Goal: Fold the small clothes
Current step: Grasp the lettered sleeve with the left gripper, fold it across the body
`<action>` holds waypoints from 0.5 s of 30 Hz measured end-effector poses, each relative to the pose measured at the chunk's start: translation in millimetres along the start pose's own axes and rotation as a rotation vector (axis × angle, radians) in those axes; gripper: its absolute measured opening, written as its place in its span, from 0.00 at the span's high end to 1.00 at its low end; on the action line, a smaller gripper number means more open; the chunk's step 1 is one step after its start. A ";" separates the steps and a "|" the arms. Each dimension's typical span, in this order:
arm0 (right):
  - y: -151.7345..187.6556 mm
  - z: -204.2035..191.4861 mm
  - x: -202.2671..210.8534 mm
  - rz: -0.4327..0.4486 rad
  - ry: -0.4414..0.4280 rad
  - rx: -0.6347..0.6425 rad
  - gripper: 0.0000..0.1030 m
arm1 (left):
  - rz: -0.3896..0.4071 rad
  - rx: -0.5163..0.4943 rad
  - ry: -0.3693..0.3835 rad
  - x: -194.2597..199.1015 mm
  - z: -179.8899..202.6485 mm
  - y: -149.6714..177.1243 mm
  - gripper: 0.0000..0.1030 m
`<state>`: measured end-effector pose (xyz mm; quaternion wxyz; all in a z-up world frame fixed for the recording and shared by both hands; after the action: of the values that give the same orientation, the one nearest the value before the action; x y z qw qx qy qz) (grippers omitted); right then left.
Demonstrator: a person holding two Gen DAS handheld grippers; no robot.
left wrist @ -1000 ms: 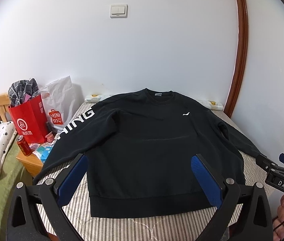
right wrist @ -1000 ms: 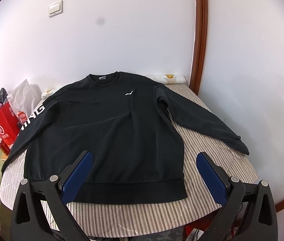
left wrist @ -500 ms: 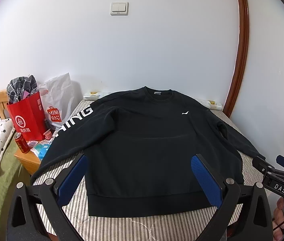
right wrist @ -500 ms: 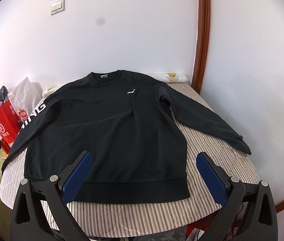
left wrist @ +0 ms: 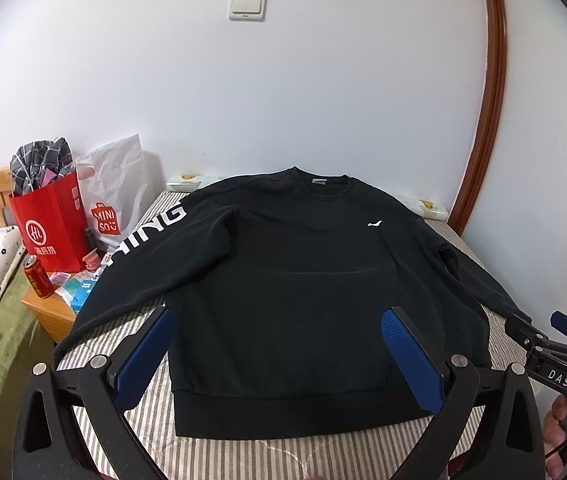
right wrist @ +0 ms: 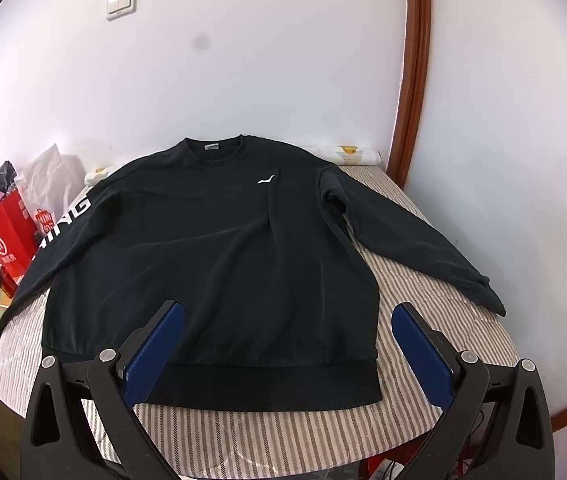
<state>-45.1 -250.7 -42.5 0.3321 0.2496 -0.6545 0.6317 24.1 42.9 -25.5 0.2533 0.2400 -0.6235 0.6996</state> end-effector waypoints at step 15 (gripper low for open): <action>-7.0 -24.0 -75.9 -0.093 -0.031 -0.015 0.01 | -0.125 0.181 0.038 -72.9 -77.2 17.4 0.00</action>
<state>12.7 -234.4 -95.2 0.3527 0.2868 -0.6519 0.6070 66.3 113.9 -94.4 0.2857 0.2870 -0.5366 0.7403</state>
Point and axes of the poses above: each gripper's, at about its wrist camera, not at the fingertips, and x roughly against the way its jaws point, z to its right, y to its underside, the point moved 2 cm from there along -x, roughly the way its jaws point, and after that the axes turned 7 degrees about -z, right-handed, at the moved point
